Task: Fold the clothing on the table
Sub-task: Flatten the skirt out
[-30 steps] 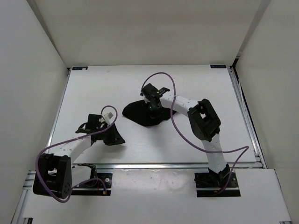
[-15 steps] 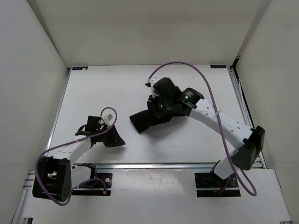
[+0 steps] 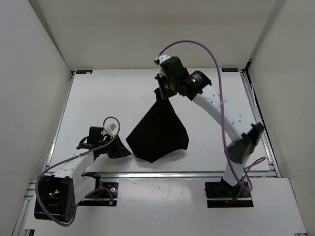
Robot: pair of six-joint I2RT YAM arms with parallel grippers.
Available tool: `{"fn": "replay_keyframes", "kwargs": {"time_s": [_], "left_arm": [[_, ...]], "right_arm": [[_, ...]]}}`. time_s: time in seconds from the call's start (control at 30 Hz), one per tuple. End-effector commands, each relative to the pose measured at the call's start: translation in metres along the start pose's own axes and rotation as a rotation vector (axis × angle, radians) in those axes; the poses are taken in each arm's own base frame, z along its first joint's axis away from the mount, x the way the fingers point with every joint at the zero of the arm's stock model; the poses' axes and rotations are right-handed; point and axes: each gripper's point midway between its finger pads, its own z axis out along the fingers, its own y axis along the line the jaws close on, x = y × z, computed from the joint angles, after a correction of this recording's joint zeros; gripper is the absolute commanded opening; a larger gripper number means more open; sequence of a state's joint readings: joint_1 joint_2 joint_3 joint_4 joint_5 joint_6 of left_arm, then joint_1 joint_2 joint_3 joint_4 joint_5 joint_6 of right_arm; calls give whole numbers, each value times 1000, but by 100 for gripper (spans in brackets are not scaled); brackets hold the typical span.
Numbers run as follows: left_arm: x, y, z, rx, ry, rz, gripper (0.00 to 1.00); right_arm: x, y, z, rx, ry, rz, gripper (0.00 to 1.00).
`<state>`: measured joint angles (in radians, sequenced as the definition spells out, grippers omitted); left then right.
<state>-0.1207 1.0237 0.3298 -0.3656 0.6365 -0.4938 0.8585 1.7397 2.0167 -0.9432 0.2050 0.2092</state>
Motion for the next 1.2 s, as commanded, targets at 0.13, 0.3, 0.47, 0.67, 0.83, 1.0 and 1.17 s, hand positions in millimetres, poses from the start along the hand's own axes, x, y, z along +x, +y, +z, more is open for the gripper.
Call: {"fn": "replay_keyframes", "kwargs": {"time_s": [0.13, 0.3, 0.47, 0.67, 0.83, 1.0, 1.17], "left_arm": [[-6, -1, -7, 0, -25, 3, 34], [-13, -4, -9, -10, -36, 39, 35], [-23, -16, -6, 24, -47, 30, 37], [-63, -41, 3, 52, -127, 6, 34], [-103, -62, 17, -60, -188, 105, 36], [-106, -76, 37, -226, -225, 211, 49], [-90, -66, 49, -326, -192, 263, 53]], "right_arm": [[19, -140, 152, 143, 150, 291, 28], [26, -144, 121, 198, 130, 216, 40], [78, -91, 68, 143, 186, 86, 52], [191, -61, 53, 9, 372, 200, 45], [202, -51, 56, -94, 377, 322, 37], [188, -50, 50, -103, 324, 317, 37], [193, -50, 46, -112, 336, 342, 37]]}}
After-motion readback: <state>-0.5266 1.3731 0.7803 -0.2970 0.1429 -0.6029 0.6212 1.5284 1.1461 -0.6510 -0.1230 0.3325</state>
